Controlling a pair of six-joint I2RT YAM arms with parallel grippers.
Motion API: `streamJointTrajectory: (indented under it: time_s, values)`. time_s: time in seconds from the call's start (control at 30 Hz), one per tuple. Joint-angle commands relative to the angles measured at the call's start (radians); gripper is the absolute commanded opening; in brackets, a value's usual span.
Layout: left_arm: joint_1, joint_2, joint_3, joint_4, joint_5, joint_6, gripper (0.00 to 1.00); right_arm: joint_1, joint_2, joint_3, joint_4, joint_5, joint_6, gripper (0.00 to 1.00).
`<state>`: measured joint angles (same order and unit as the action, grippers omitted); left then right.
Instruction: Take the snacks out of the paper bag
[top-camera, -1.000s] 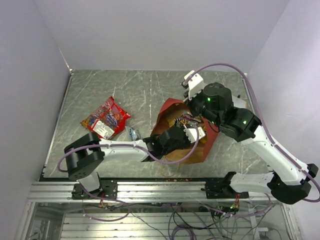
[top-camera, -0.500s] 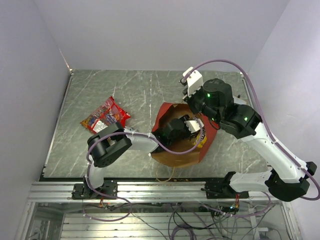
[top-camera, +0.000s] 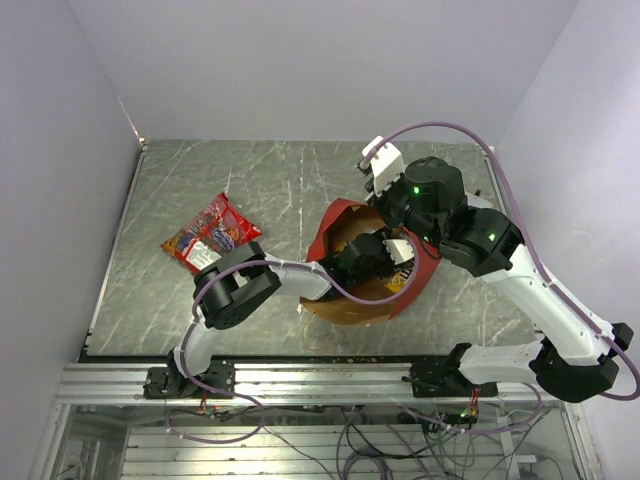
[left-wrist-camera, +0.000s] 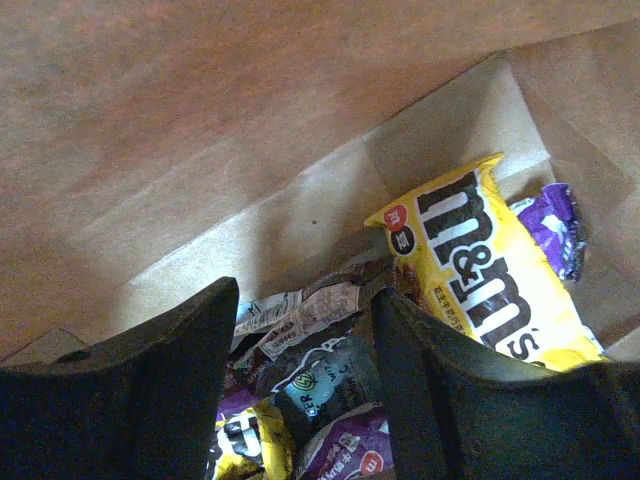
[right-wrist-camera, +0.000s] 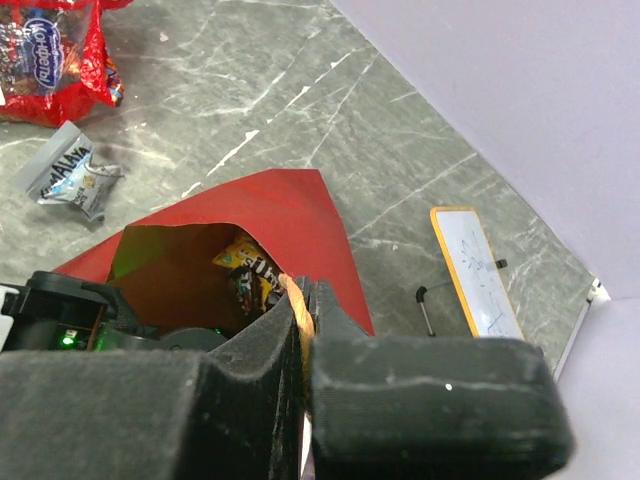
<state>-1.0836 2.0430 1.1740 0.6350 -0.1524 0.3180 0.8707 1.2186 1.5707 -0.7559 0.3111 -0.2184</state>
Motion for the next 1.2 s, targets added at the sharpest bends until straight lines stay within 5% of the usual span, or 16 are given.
streamJointTrajectory:
  time_s: [0.0, 0.2, 0.47, 0.77, 1.17]
  values:
    - [-0.002, 0.049, 0.069, -0.031, -0.021, 0.016, 0.64, 0.003, -0.027, 0.032, 0.02, 0.015, -0.017, 0.0]
    - [-0.002, 0.025, 0.08, -0.082, 0.011, 0.016, 0.29, 0.002, -0.034, 0.012, 0.041, 0.025, -0.028, 0.0]
    - [-0.001, -0.129, 0.033, -0.204, 0.046, -0.054, 0.09, 0.002, -0.059, -0.033, 0.077, 0.088, -0.052, 0.0]
    - [-0.002, -0.354, -0.039, -0.363, 0.134, -0.163, 0.07, 0.002, -0.067, -0.084, 0.124, 0.165, -0.075, 0.0]
    - [-0.004, -0.672, -0.062, -0.583, 0.454, -0.452, 0.07, 0.001, -0.058, -0.108, 0.152, 0.259, -0.063, 0.0]
